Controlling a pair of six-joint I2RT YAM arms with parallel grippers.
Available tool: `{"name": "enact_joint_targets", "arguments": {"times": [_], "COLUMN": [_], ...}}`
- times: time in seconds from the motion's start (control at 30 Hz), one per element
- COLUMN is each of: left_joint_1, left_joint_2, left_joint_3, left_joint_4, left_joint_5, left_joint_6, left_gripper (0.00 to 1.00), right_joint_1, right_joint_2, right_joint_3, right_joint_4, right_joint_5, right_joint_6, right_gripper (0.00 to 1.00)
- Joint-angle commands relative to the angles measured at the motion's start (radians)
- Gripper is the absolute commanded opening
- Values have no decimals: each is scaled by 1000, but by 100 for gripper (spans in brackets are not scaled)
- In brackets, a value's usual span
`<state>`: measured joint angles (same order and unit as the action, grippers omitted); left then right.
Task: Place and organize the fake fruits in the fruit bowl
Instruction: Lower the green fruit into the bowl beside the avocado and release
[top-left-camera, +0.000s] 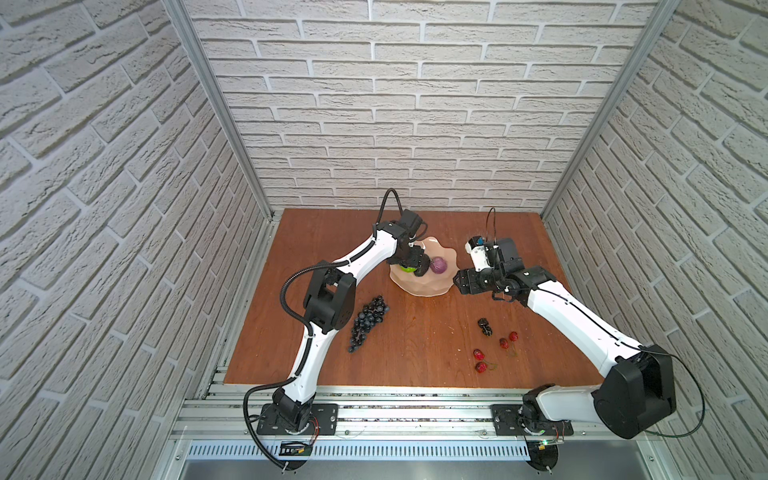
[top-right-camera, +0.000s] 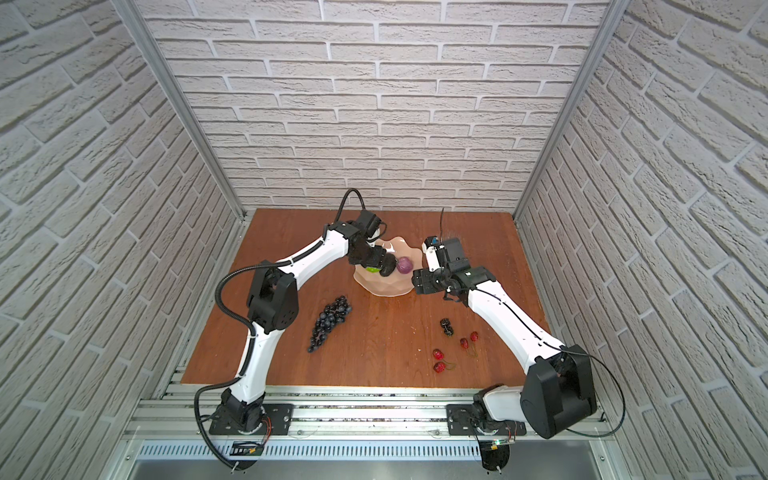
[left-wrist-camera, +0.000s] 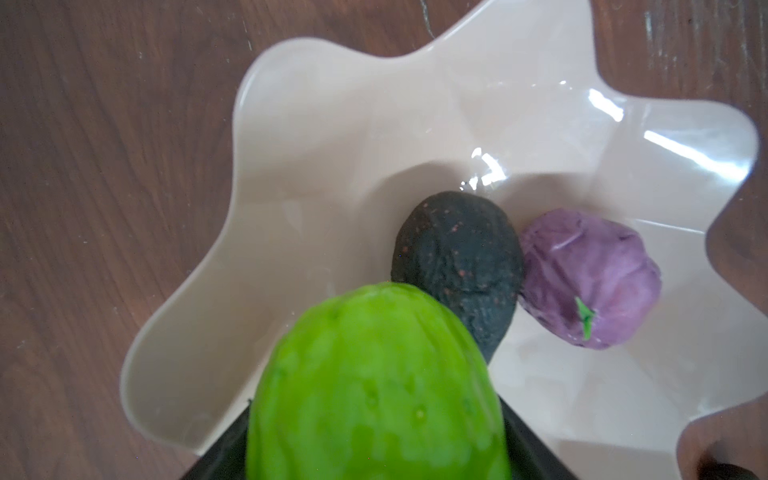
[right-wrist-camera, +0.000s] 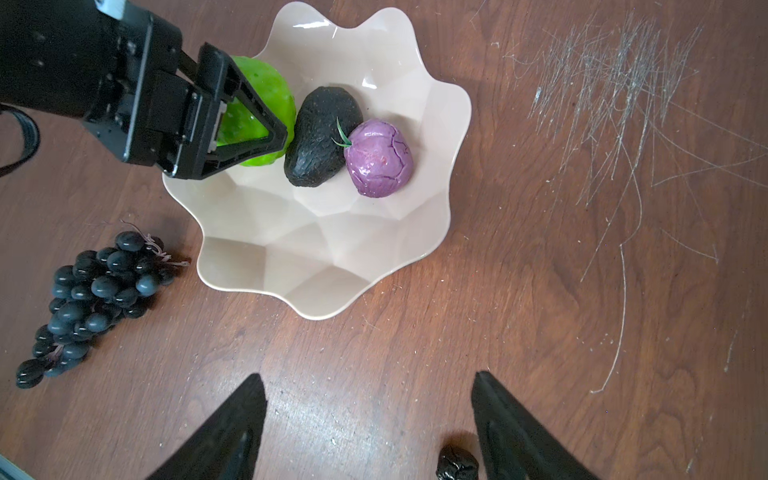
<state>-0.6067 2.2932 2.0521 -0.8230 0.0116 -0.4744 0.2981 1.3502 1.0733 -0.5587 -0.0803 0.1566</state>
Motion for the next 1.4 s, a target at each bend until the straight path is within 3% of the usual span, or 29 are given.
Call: {"name": "enact_joint_targets", "arguments": {"times": [0.0, 0.27, 0.7, 1.37], "left_joint_1": [12, 11, 9, 8], "left_joint_2": [33, 53, 28, -74], "left_joint_3": [37, 41, 3, 33], "left_joint_4": [-18, -14, 12, -33], "left_joint_5": [-33, -34, -25, -28], "left_joint_6": [13, 8, 5, -31], "left_gripper": [56, 64, 94, 96], "right_joint_1": [1, 0, 1, 1], "right_joint_2": [4, 11, 17, -33], "right_joint_3": [29, 23, 27, 30], "right_joint_4": [10, 5, 5, -14], "right_joint_5": [-13, -11, -26, -16], "right_joint_6": [-14, -18, -17, -23], "right_gripper": [79, 79, 81, 81]}}
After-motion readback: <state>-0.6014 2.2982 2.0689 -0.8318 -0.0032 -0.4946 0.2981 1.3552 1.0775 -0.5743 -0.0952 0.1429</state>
